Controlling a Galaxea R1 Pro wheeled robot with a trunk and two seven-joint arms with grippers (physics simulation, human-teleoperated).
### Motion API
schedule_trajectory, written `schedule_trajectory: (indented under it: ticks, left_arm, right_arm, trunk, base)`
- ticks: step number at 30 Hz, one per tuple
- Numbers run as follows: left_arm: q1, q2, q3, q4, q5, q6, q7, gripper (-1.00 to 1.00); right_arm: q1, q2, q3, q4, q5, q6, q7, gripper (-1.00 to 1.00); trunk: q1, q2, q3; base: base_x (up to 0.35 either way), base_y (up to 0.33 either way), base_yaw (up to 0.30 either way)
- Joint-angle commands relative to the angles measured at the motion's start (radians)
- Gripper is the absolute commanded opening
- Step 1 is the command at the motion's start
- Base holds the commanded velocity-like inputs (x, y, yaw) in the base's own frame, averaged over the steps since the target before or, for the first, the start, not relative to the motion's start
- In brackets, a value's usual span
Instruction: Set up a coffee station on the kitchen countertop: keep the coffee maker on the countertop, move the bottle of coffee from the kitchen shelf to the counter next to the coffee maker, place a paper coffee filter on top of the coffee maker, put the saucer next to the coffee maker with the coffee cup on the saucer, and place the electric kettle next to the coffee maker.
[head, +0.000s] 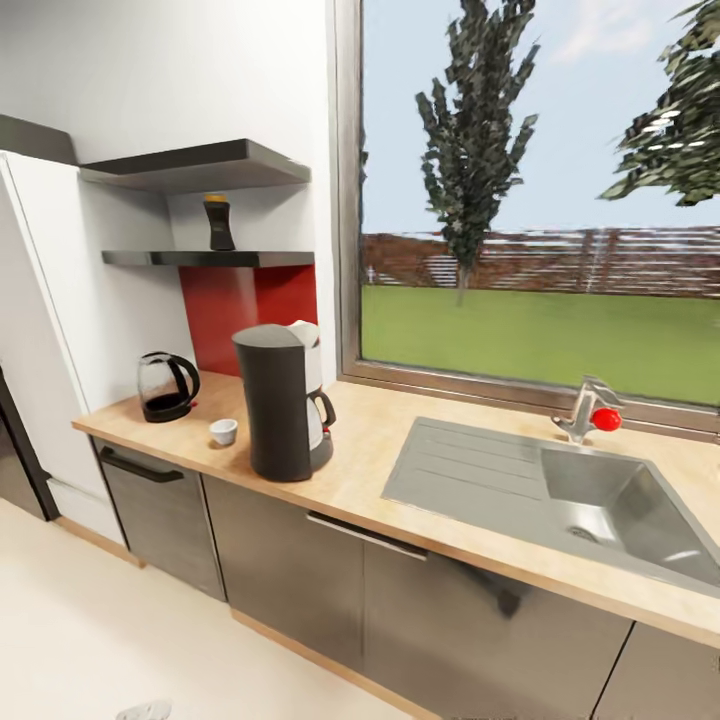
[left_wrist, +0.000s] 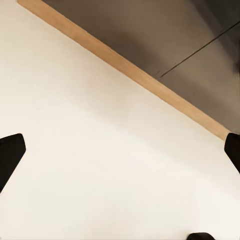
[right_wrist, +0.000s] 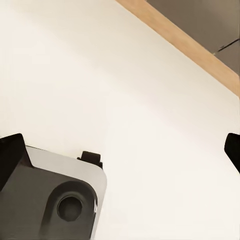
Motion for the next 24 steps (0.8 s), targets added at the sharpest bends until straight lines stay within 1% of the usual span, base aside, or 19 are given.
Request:
schedule_trajectory:
  ticks: [1, 5, 13, 20, 24]
  left_arm:
    - [-0.001, 0.0, 0.004, 0.001, -0.001, -0.002, -0.004, 1.0]
    - [-0.001, 0.0, 0.004, 0.001, -0.001, -0.002, -0.004, 1.0]
    - [-0.001, 0.0, 0.004, 0.001, -0.001, -0.002, -0.004, 1.0]
    - [-0.001, 0.0, 0.004, 0.001, -0.001, -0.001, -0.004, 1.0]
    - [-0.001, 0.0, 0.004, 0.001, -0.001, -0.001, -0.004, 1.0]
  right_arm:
    - [-0.001, 0.0, 0.0, 0.001, 0.01, -0.002, 0.0, 1.0]
    - [-0.001, 0.0, -0.001, 0.001, 0.01, -0.002, 0.0, 1.0]
    - [-0.001, 0.0, -0.001, 0.001, 0.01, -0.002, 0.0, 1.0]
    - [-0.001, 0.001, 0.0, 0.001, 0.01, -0.002, 0.0, 1.0]
    - [-0.001, 0.001, 0.0, 0.001, 0.01, -0.002, -0.001, 1.0]
  trunk:
    - [0.0, -0.001, -0.002]
    - [0.0, -0.001, -0.002]
    - [0.0, -0.001, -0.002]
    - [0.0, -0.001, -0.002]
    - [0.0, -0.001, -0.002]
  base:
    - [0.001, 0.204, -0.2]
    - [0.001, 0.1, -0.24]
    - [0.006, 0.033, -0.254]
    - [0.108, 0.193, -0.07]
    - [0.132, 0.277, 0.075]
